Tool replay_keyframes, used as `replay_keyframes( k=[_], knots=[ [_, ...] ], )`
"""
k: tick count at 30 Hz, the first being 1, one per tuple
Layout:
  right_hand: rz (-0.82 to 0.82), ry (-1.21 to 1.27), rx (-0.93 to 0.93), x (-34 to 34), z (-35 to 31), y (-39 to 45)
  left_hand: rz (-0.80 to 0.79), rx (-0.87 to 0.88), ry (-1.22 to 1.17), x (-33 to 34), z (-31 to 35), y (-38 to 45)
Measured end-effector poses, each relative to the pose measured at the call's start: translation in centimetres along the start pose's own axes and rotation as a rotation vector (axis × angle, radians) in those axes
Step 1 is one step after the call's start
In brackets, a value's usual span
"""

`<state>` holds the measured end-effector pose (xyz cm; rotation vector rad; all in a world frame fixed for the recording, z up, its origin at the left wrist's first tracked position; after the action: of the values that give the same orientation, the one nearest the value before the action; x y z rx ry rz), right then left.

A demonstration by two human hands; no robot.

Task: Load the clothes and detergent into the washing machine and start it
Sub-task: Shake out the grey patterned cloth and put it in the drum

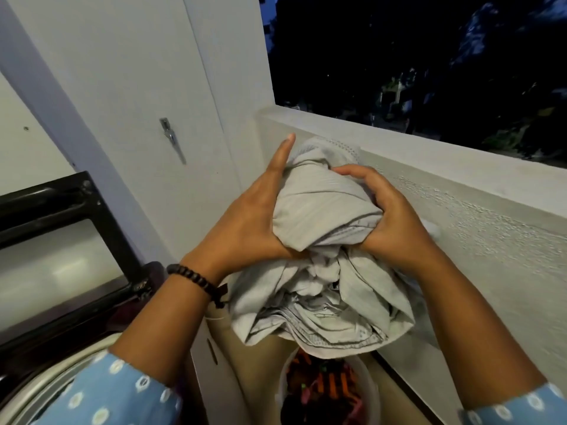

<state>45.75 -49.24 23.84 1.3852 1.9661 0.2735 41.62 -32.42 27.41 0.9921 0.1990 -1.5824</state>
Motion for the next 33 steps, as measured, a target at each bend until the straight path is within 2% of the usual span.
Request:
replay_keyframes(
  k=[7,13,17,21,24,28,31,33],
  knots=[
    [-0.168,-0.053,0.052,-1.2,1.0,0.1,0.342,0.076,-0.304,-0.3,-0.6,-0.9],
    [-0.209,0.209,0.253,-3.1,5.3,-1.9,0.556,0.128,-0.523,-3.9,-2.2,-1.2],
    [-0.221,0.419,0.354,-1.0,7.3,-3.7,0.748,0.171,-0.544,-5.3,-2.4,-2.3],
    [-0.178,0.516,0.416,2.1,7.1,-4.0,0.953,0.107,-0.712,-5.3,-3.9,-3.4],
    [0.052,0.490,0.412,2.8,6.9,-2.7,0.906,0.061,-0.729,-3.8,-4.6,-3.6],
    [0.360,0.456,0.405,1.8,7.8,-2.4,0.647,-0.036,-0.677,-2.4,-6.3,-4.0],
    [0.492,0.354,0.392,0.3,7.7,-2.3,0.411,-0.163,-0.645,-1.6,-6.9,-4.8],
    [0.515,0.294,0.332,-0.9,6.9,-2.0,0.272,-0.243,-0.598,-1.3,-6.8,-5.6]
  ],
)
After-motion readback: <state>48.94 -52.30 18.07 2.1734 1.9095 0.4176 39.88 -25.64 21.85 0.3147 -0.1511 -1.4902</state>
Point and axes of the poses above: each hand's wrist, its own y-axis towards the middle knuckle, its own x-axis out of the palm, z = x × y, the point moved 6 cm from there along y, towards the middle knuckle, and after that the axes turned 13 degrees about -y, right-handed, at the moved point
